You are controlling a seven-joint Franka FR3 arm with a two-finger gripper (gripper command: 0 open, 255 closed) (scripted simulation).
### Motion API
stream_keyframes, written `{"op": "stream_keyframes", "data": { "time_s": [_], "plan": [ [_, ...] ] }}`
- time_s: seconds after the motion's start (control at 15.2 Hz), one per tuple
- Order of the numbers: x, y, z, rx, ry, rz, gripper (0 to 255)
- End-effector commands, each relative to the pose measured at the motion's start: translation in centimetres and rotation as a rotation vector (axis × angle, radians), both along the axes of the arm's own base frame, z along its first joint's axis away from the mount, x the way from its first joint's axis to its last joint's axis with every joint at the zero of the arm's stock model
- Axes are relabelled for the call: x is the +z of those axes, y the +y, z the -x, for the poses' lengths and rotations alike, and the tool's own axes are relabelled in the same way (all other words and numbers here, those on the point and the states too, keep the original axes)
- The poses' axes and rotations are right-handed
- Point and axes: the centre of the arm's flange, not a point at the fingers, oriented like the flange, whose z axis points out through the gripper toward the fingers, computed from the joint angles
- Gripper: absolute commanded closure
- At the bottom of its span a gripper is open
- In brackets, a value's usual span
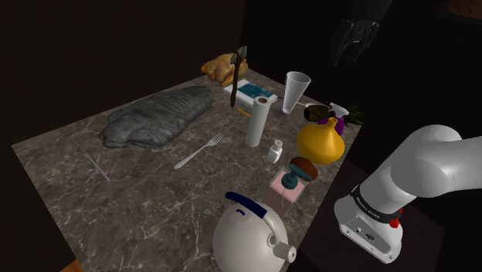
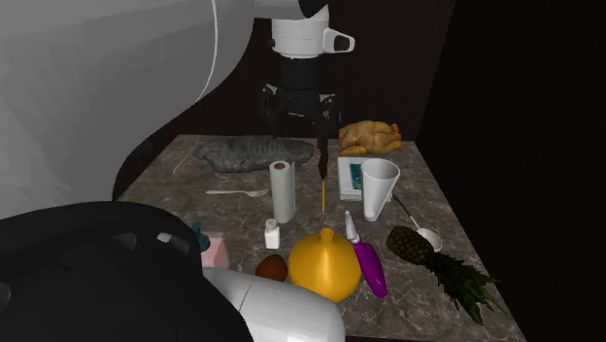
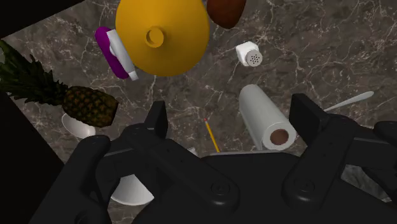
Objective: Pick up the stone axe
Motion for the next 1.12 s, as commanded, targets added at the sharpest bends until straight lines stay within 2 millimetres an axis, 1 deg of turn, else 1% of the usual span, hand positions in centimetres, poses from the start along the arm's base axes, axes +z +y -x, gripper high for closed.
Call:
{"op": "stream_keyframes", "data": {
  "time_s": [0.0, 0.26, 0.53, 0.79, 1.06],
  "plan": [
    [0.0, 0.0, 0.0, 0.000, 0.000, 0.000, 0],
    [-1.0, 2.3, -4.5, -0.122, -0.008, 0.013, 0],
    [-2.1, 4.1, -9.3, -0.244, -0.015, 0.026, 0],
    [-3.1, 5.2, -14.3, -0.366, -0.023, 0.039, 0],
    [-4.1, 5.7, -19.4, -0.488, -0.030, 0.052, 0]
  ]
}}
